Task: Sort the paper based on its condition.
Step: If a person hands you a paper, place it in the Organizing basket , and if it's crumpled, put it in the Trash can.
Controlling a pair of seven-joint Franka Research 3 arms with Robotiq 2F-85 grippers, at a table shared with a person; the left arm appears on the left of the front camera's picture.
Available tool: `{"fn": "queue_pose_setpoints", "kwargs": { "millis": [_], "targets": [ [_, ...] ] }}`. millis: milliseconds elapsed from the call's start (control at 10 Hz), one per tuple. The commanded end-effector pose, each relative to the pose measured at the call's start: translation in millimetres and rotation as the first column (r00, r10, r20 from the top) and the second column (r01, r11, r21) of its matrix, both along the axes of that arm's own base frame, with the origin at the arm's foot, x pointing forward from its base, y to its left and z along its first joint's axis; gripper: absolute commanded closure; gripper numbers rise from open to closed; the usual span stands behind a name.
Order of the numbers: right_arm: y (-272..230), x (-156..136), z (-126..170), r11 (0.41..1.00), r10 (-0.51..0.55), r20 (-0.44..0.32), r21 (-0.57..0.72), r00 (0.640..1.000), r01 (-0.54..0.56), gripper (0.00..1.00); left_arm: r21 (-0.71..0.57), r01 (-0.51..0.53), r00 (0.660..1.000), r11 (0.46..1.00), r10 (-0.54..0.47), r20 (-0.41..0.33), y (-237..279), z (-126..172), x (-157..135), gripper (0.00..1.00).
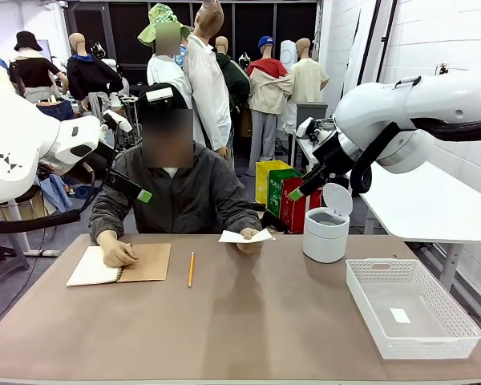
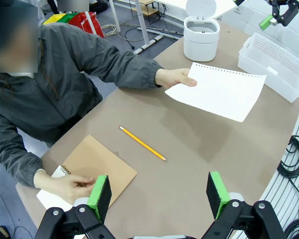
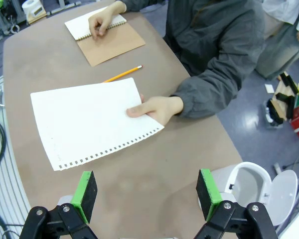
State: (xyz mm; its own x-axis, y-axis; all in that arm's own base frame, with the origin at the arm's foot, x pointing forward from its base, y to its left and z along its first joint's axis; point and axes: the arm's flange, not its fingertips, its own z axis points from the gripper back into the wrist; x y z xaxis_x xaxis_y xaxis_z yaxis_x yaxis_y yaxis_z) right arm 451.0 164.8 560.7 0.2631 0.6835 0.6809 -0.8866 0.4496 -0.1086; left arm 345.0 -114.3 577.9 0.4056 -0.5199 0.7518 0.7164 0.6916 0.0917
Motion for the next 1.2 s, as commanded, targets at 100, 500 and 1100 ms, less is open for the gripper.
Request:
{"fn": "queue_pose_setpoints", "kwargs": {
  "millis": [100, 500, 1100],
  "targets": [
    [-2, 4, -6, 0.998, -0.062, -0.089, 0.025, 0.994, 0.065, 0.0, -0.002, 0.002, 1.0, 1.0, -0.002, -0.009, 1, 1, 0, 0.0],
    [-21, 10, -42, 0.982, -0.138, -0.387, 0.063, 0.912, 0.176, 0.0, -0.002, 0.002, 1.0, 1.0, -0.002, -0.009, 1, 1, 0, 0.0],
    [-24, 9, -58, 0.986, -0.132, -0.416, 0.039, 0.9, 0.162, 0.0, -0.002, 0.002, 1.0, 1.0, -0.002, -0.009, 1, 1, 0, 0.0]
  ]
}}
